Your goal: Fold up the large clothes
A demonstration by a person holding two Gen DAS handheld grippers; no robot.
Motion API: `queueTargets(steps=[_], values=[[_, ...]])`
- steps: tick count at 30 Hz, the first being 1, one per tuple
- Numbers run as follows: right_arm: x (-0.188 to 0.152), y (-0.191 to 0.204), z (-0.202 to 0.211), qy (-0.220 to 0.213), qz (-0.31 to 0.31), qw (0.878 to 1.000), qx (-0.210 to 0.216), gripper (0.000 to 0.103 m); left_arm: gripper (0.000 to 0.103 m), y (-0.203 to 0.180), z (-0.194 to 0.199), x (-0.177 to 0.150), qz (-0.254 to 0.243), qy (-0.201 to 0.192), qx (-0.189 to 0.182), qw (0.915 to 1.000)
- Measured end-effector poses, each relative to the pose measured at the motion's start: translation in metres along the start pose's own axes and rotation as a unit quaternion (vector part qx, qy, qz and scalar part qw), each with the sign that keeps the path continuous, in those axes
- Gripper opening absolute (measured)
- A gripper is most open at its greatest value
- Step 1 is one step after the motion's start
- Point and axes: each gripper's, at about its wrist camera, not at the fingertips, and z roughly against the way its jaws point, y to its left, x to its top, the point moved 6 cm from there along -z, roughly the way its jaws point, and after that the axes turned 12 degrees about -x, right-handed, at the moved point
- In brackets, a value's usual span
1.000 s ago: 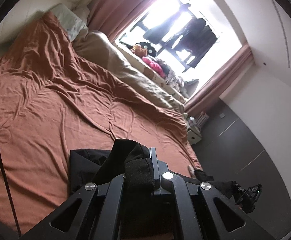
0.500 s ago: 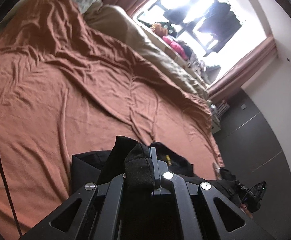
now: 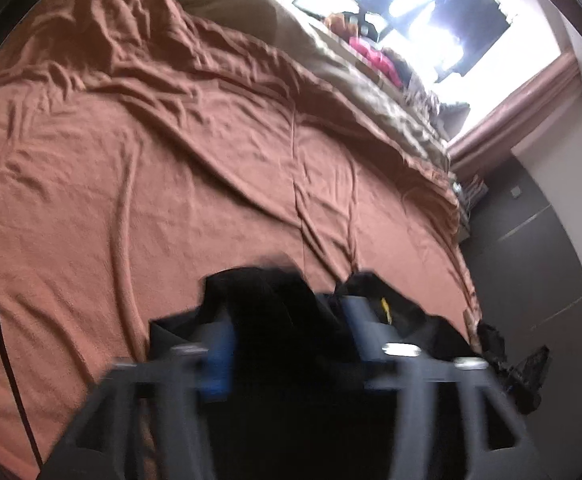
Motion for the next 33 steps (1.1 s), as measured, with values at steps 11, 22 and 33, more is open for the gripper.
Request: queueTargets(steps=[11,22,33], values=[[-0.004,-0.002,0.030,0.012,0.055,0.996,-0.069,0.074,0.091,0.014,0.027,-0.014,-0.041,0.012,0.051,0.9978],[-0.015,-0.007,-0.018,0.107,0.067,0.988,-0.092,0.039,0.051,0.065,-0.034,-0.051,-0.023,0.112,0.086,0.9897],[-0.002,0.003,-0.039,0.074,0.083,0.985,-0.129,0.010,0.006,0.076,-0.035,-0.052,-0.020,0.099,0.114,0.9884]])
